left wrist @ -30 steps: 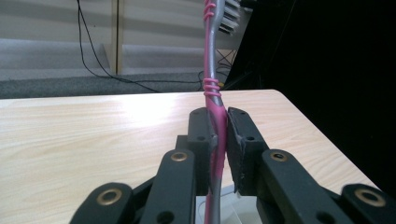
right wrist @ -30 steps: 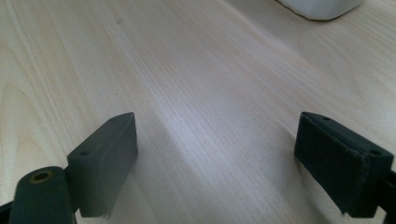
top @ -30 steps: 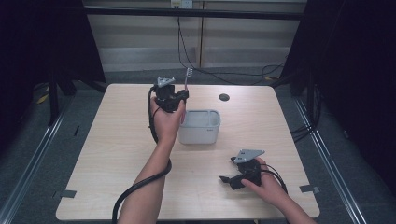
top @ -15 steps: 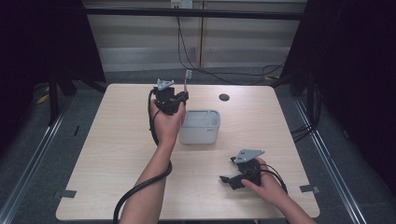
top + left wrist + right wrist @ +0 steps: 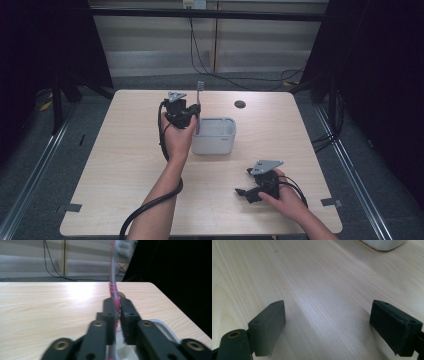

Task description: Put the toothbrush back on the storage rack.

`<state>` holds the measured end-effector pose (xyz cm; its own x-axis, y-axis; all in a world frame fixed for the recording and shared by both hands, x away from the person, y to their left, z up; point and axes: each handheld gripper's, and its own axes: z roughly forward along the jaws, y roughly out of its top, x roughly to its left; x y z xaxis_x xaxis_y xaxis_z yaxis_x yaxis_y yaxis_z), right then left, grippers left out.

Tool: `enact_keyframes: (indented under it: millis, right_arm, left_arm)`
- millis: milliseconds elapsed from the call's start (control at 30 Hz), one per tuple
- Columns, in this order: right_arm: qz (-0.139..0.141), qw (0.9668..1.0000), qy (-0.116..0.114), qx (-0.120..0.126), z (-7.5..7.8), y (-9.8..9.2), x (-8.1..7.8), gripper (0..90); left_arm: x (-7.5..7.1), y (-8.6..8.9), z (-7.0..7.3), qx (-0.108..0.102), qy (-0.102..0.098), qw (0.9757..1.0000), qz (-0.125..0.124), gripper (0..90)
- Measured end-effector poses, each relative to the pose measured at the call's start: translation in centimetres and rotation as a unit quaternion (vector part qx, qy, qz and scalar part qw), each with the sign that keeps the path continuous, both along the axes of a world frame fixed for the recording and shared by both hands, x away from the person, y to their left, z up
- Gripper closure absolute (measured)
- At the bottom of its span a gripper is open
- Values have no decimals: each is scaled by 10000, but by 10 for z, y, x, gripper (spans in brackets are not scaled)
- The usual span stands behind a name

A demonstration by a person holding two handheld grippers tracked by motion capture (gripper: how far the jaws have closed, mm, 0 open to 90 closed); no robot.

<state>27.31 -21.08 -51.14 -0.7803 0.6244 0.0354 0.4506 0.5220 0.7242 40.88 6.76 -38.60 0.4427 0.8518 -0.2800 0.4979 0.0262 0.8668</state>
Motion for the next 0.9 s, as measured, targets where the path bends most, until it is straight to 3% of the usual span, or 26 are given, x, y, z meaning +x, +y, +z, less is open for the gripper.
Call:
enact_keyframes:
  millis: [100,167,400,900]
  right_arm:
    - [-4,10000,-1,-3,0,0,0,128]
    - [-4,10000,-1,-2,0,0,0,128]
    - [-4,10000,-1,-3,0,0,0,128]
    - [5,10000,-3,-7,0,0,0,128]
  left_arm:
    - [-1,-1,-1,47,36,10000,-22,881]
    - [-1,-1,-1,63,175,9998,-57,900]
    - [-3,2,3,98,175,9998,-50,880]
    - [-17,28,14,147,266,9993,-227,691]
